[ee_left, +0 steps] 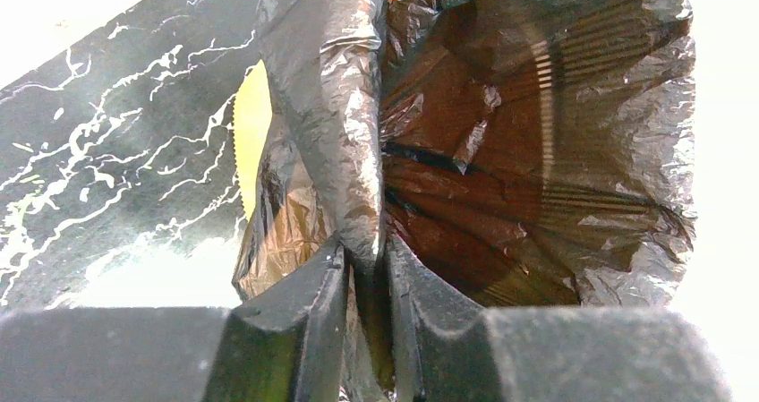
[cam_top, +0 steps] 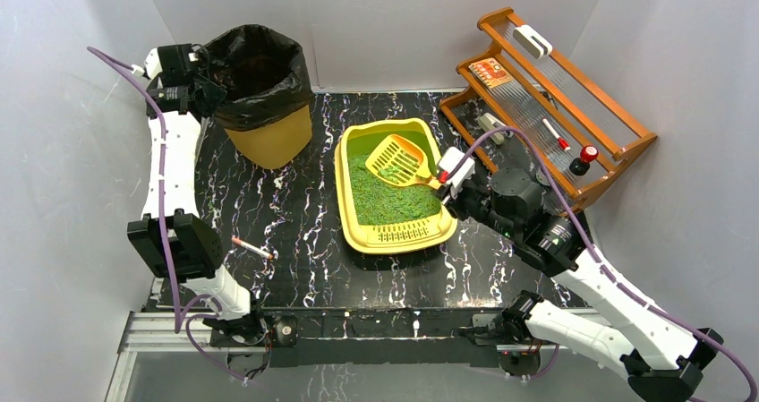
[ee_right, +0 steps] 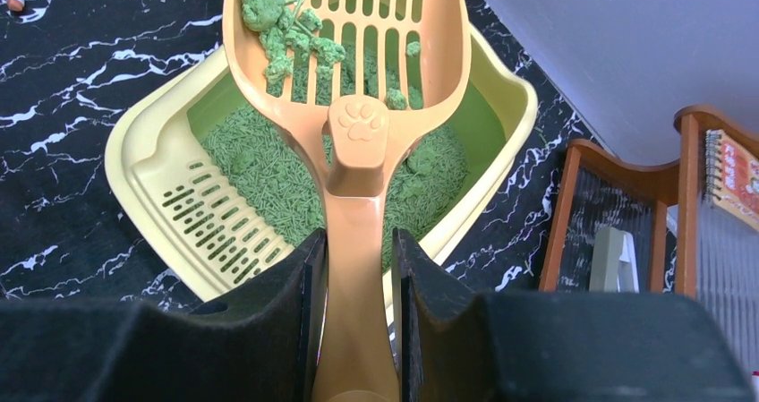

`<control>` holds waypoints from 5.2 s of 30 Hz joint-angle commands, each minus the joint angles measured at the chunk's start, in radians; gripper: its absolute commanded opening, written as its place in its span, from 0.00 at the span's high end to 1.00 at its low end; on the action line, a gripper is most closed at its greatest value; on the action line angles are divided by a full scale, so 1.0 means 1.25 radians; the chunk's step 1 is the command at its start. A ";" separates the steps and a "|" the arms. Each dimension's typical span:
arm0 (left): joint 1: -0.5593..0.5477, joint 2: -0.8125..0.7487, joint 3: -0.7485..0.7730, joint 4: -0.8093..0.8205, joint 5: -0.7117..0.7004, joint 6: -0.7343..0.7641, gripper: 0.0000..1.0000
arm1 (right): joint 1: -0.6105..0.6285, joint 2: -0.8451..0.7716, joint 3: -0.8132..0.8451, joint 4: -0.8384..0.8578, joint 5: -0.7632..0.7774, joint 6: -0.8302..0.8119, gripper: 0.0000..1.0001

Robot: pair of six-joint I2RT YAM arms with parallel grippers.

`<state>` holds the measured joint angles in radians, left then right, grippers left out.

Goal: Clean the litter box

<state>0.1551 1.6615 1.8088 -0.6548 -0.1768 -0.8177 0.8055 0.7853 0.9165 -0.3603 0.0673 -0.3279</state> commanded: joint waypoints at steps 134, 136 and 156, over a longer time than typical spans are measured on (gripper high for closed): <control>-0.021 -0.503 -0.148 -0.025 -0.194 0.297 0.02 | 0.173 0.734 0.659 0.238 0.059 -1.635 1.00; -0.021 -0.503 -0.156 -0.021 -0.184 0.297 0.02 | 0.171 0.738 0.667 0.243 0.057 -1.630 1.00; -0.022 -0.463 -0.151 0.031 -0.015 0.233 0.13 | 0.164 0.752 0.766 0.233 0.037 -1.643 1.00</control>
<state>0.1299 1.0779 1.5967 -0.6598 -0.2337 -0.4911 1.0100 1.7561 1.7760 -0.1276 0.1310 -2.0777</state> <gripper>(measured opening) 0.869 0.373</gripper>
